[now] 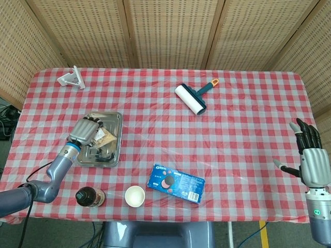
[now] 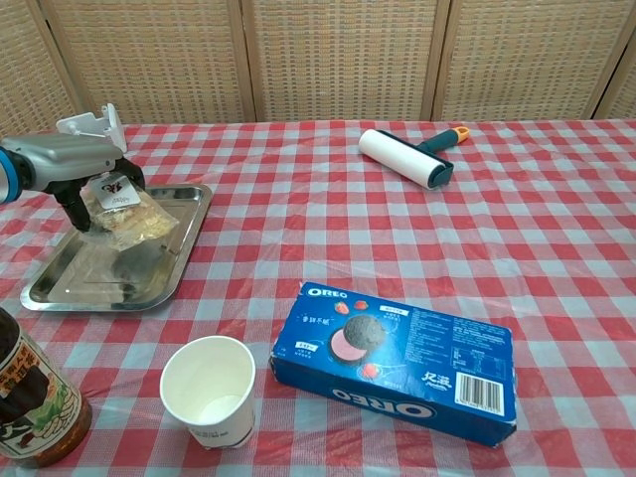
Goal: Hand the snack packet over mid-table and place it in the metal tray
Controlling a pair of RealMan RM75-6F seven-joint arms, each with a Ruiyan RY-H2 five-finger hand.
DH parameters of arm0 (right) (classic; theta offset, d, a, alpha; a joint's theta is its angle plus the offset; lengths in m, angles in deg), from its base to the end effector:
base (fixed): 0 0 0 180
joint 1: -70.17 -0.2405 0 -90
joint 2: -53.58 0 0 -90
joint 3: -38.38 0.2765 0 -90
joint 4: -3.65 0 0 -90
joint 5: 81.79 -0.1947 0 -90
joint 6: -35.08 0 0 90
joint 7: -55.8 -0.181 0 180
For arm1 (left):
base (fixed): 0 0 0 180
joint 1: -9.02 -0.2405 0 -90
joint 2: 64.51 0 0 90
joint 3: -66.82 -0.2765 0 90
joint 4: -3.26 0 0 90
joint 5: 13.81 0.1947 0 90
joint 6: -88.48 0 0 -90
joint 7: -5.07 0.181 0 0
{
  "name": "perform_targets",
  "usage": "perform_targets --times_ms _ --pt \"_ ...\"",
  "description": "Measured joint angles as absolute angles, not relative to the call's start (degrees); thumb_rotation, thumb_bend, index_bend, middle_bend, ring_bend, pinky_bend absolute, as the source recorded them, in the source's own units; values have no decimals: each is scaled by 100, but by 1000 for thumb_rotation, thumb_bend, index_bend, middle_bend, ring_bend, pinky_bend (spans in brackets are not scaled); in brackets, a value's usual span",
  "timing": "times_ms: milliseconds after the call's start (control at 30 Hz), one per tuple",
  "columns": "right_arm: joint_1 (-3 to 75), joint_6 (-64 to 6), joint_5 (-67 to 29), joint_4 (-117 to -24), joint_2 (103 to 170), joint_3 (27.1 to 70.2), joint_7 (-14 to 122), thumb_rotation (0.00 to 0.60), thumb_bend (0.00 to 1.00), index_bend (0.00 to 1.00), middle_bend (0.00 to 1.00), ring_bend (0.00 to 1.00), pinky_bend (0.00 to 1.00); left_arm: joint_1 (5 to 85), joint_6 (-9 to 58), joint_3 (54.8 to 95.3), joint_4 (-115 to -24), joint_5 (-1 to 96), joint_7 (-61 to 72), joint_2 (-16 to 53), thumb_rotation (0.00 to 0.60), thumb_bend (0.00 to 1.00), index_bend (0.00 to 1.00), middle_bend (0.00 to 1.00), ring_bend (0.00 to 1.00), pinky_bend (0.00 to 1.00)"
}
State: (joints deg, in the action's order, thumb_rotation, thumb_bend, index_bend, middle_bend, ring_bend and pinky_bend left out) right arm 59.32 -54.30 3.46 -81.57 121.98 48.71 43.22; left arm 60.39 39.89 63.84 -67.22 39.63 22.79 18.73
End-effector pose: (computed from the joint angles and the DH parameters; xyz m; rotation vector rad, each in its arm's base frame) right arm -0.2987 -0.2735 0.2058 1.2502 -0.8221 1.2505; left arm -0.2299 0.4396 0.0217 -1.8879 -0.8022 -0.5296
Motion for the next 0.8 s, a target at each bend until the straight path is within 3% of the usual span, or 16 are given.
perform_targets --times_ms 67,167,533,800 --pt "5930 -5421 348 -8157 12200 4871 4322 600 76 7 0 0 0 6026 4066 6390 -6712 3953 2304 1861 600 121 75 0 0 26" --pt "5926 -5435 379 -8159 12209 4871 4340 600 76 7 0 0 0 6029 4252 6400 -6746 3872 2395 1798 600 70 0 0 0 0" --pt "5933 -5493 472 -8175 12240 4859 4402 600 76 7 0 0 0 5867 4158 6691 -7095 3938 2280 1564 600 59 0 0 0 0" --pt "5942 -5500 483 -8190 12241 4853 4507 600 77 7 0 0 0 5375 3034 6878 -7817 4542 1829 1077 600 47 0 0 0 0"
